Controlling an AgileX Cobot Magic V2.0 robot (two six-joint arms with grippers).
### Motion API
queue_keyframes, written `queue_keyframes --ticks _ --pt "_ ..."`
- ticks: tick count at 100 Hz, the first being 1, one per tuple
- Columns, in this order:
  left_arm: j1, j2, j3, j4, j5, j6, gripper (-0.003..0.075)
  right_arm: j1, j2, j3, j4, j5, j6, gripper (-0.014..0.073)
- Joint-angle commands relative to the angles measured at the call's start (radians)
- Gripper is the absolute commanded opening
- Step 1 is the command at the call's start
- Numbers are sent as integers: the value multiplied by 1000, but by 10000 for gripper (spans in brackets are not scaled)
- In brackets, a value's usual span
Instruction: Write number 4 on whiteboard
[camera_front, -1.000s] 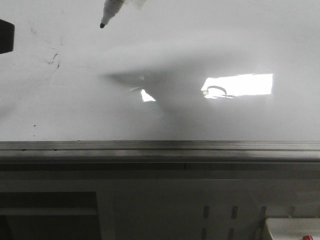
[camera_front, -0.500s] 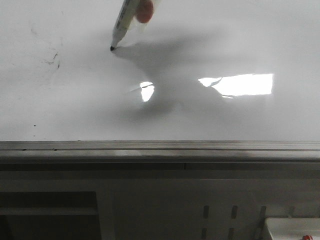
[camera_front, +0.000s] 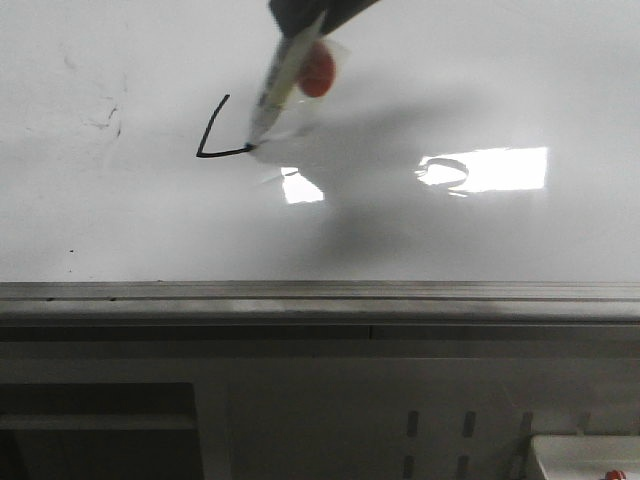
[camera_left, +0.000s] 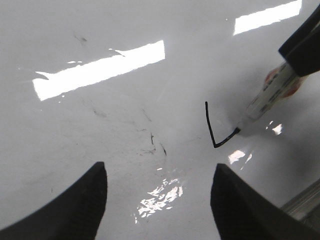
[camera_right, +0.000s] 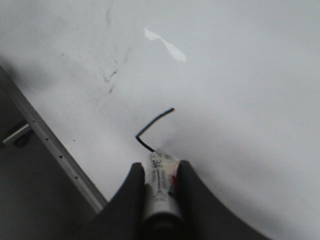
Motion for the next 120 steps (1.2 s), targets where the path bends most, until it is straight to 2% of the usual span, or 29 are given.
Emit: queue_keyframes --ticks 1,19,37,56,78,107,120 --pt "2 -2 -25 -13 -70 -6 421 -51 -66 6 -40 -4 -9 -64" --pt "2 -2 -25 -13 -81 -4 421 -51 -92 10 -40 -8 -15 -64" --pt "2 -2 -25 -13 -92 -4 421 6 -90 -90 -40 3 -15 -64" --pt "2 -2 -25 -13 -92 -4 421 -1 -46 -146 -47 -23 -17 -64" --pt "2 -2 -25 -13 -92 -4 421 -1 -8 -135 -47 0 -17 -64" --pt "2 -2 -25 -7 -91 -4 421 39 -8 9 -12 19 -12 -64" --pt "2 0 -25 87 -91 -2 421 79 -17 -2 -12 -10 -12 -64"
